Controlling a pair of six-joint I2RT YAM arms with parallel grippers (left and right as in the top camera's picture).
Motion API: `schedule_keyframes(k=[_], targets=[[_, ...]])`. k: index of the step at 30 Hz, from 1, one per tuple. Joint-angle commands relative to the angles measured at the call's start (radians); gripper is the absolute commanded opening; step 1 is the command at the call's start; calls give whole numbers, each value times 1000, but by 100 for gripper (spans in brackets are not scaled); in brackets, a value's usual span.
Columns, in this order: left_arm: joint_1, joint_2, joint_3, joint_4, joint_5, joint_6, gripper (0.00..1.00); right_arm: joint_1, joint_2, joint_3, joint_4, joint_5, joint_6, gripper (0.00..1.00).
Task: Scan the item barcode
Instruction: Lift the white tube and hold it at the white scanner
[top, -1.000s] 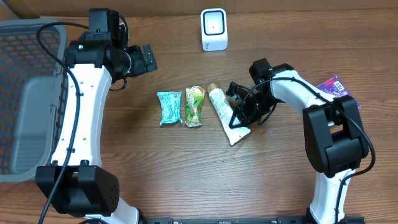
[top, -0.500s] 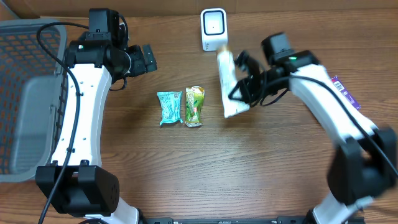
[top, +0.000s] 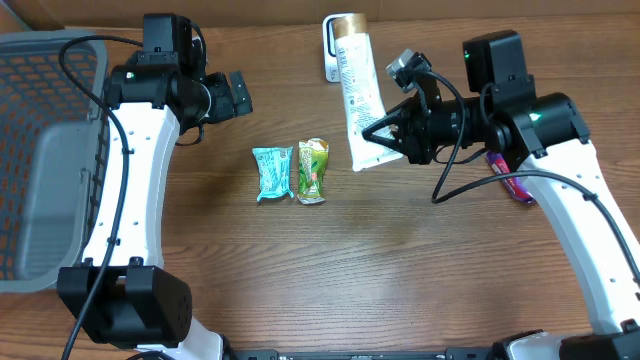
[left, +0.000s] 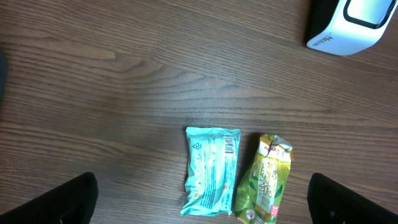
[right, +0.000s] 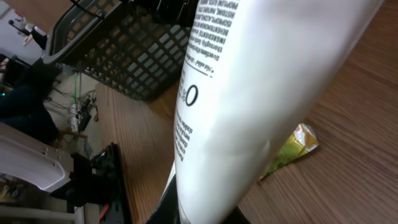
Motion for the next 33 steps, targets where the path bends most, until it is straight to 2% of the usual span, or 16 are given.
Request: schedule_keyframes(k=[1, 3, 5, 8, 15, 17, 25, 27, 33], targets=[[2, -13, 15, 0, 7, -9, 100, -4, -12, 18, 26, -80, -34, 4], [2, -13, 15, 1, 8, -9, 100, -4, -12, 18, 35, -76, -31, 4], [2, -13, 15, 0, 7, -9, 100, -4, -12, 18, 53, 32, 48, 4], [2, -13, 15, 0, 8, -9, 100, 14, -12, 18, 69, 374, 180, 4], [2, -13, 15, 0, 8, -9, 100, 138, 68, 18, 219, 1141, 200, 4], [2, -13, 15, 0, 7, -9, 100, 157, 110, 18, 294, 1287, 193, 4], [2, -13, 15, 0, 8, -9, 100, 175, 341, 18, 650, 1437, -180, 4], [2, -13, 15, 0, 8, -9, 100, 175, 409, 18, 786, 1467, -294, 4], [2, -13, 15, 0, 8, -9, 100, 175, 537, 18, 977, 1493, -545, 4]])
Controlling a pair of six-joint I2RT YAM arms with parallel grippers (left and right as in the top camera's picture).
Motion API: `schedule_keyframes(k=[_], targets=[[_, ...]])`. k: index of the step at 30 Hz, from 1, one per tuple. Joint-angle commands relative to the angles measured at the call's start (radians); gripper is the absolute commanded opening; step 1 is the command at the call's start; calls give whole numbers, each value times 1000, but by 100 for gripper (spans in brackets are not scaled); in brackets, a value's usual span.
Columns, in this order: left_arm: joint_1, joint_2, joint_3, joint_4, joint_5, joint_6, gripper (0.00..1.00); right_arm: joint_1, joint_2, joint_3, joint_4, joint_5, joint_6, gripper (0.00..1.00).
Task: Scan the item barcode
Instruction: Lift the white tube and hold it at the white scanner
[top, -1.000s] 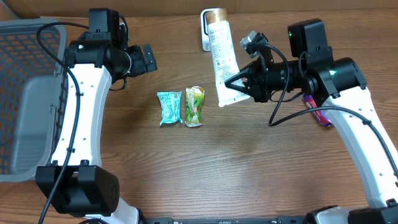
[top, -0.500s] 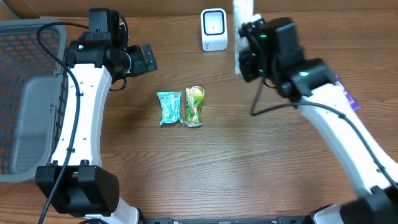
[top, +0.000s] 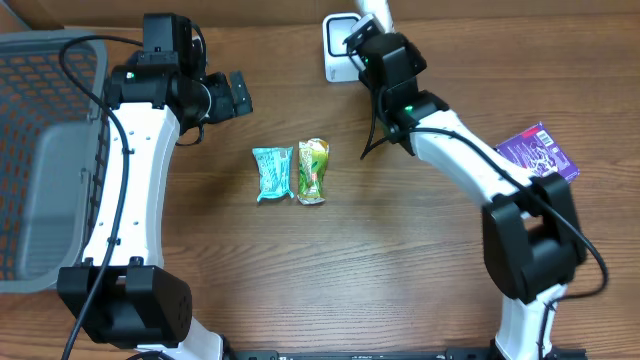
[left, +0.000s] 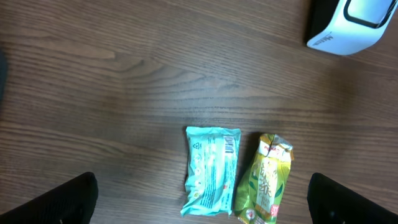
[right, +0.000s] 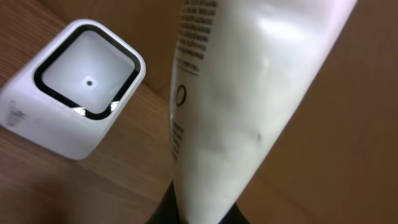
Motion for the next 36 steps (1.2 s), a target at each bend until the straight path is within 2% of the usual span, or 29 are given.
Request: schedule_keyframes(k=[1, 4, 11, 20, 25, 31, 36], targets=[[2, -13, 15, 1, 7, -9, 100, 4, 52, 23, 82, 85, -227, 4], [2, -13, 15, 1, 8, -9, 100, 4, 107, 23, 122, 118, -283, 4], [2, -13, 15, 1, 8, -9, 100, 4, 169, 23, 141, 117, -284, 4], [2, -13, 15, 1, 7, -9, 100, 4, 176, 23, 177, 122, -273, 4], [2, -13, 15, 1, 7, -9, 100, 25, 170, 23, 177, 199, -249, 4], [2, -13, 15, 1, 8, -9, 100, 99, 56, 23, 56, 220, -110, 4], [2, -13, 15, 1, 7, -9, 100, 137, -126, 23, -230, 26, 150, 4]])
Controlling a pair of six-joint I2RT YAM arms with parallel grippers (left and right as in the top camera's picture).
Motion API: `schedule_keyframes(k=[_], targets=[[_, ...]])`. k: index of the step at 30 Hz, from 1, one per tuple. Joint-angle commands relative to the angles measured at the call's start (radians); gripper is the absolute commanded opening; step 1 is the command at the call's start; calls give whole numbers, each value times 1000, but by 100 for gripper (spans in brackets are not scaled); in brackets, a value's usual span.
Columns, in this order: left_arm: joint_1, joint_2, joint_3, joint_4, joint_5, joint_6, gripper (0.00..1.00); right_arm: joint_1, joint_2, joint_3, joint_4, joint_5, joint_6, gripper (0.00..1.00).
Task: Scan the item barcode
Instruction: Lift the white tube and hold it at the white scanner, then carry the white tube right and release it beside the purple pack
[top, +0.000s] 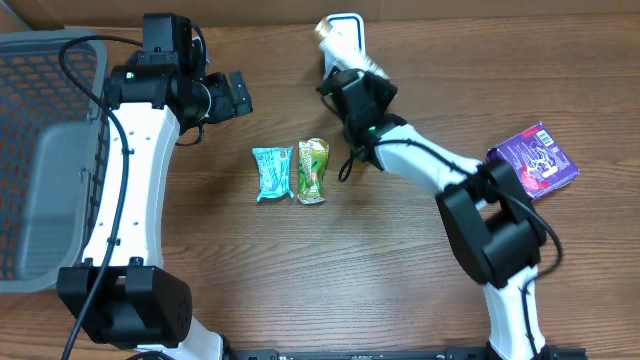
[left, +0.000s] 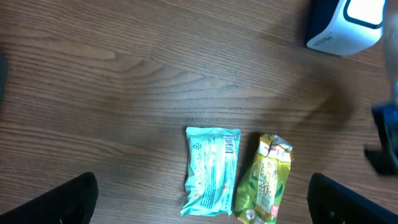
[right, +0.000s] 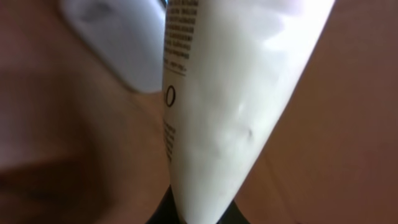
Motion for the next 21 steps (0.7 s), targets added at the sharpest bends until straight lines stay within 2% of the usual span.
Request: schedule_keyframes(k=[1, 7, 14, 17, 21], targets=[[2, -13, 15, 0, 8, -9, 100, 13, -243, 25, -100, -161, 282, 4], [2, -13, 15, 0, 8, -9, 100, -59, -396, 25, -412, -499, 651, 4], [2, -13, 15, 0, 8, -9, 100, -237, -364, 17, -721, -590, 1017, 4], [2, -13, 15, 0, 8, -9, 100, -296, -329, -24, -733, -590, 1119, 4], [2, -13, 15, 0, 8, -9, 100, -366, -298, -121, -645, -590, 1233, 4]])
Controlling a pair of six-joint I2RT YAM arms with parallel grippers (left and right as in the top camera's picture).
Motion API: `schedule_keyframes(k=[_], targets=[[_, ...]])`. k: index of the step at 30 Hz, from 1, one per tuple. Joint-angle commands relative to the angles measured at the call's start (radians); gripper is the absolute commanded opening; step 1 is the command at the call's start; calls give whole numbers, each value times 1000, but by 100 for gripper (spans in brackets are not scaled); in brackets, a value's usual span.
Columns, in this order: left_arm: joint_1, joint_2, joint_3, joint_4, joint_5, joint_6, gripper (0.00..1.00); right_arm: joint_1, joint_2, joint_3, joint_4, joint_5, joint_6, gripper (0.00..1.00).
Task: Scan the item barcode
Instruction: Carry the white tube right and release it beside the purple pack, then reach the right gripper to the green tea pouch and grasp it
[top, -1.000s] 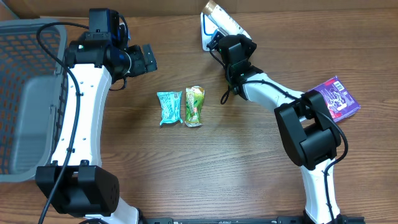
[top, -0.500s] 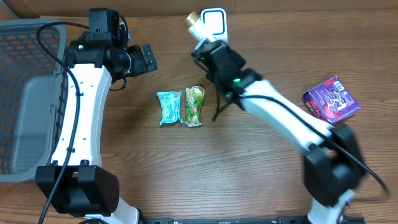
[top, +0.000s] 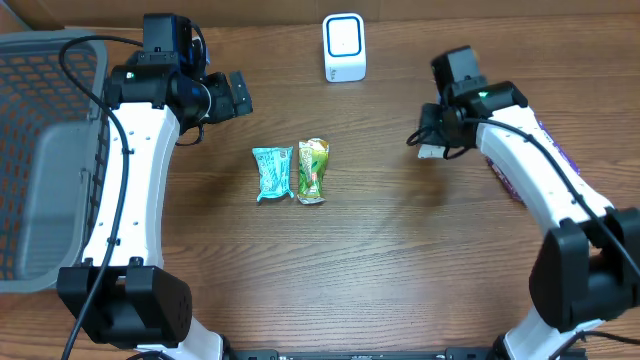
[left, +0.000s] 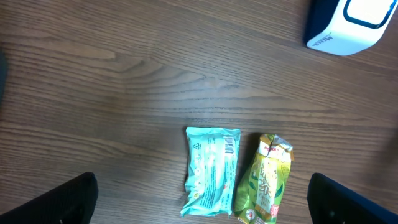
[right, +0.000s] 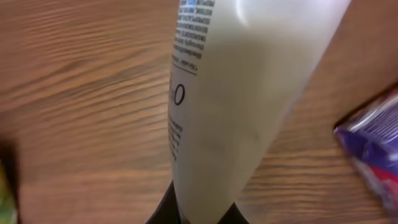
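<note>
A white tube (right: 242, 93) with small black print fills the right wrist view, and my right gripper (right: 199, 214) is shut on its lower end. In the overhead view that gripper (top: 437, 140) hangs over the right half of the table, and only a white scrap of the tube (top: 432, 152) shows under it. The white barcode scanner (top: 345, 47) stands at the back centre, well to the left of the tube. My left gripper (top: 238, 95) is open at the back left, with nothing in it, above the packets.
A teal packet (left: 211, 171) and a green packet (left: 264, 180) lie side by side mid-table. A purple packet (right: 373, 149) lies right of the tube, partly under the right arm. A grey mesh basket (top: 50, 150) fills the left edge.
My right gripper, still shut on the tube, was at the scanner at the back centre. It is now over the right half of the table by the purple packet. The left arm is unchanged.
My right gripper first held the tube over the table to the right of the scanner. Then it held it up close to the scanner's window, at two moments. Now the tube is away from the scanner on the right. The left gripper stayed open throughout.
</note>
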Motion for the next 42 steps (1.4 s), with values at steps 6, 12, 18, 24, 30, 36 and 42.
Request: schedule_keyframes(k=[6, 12, 18, 24, 30, 36, 42], targets=[[2, -13, 15, 0, 8, -9, 100, -131, 19, -142, 145, -10, 269, 4], [2, -13, 15, 0, 7, -9, 100, -205, 19, -177, 132, -10, 263, 23], [2, -13, 15, 0, 8, -9, 100, -239, 18, -165, 88, -59, 224, 68], [2, -13, 15, 1, 8, -9, 100, -235, 17, -29, -69, -287, 94, 85], [2, -13, 15, 0, 8, -9, 100, -154, 16, 35, -93, -500, -3, 88], [2, -13, 15, 0, 7, -9, 100, -2, 17, 33, -46, -505, -2, 87], [2, -13, 15, 1, 7, -9, 100, 202, 21, 33, 32, -366, -2, 83]])
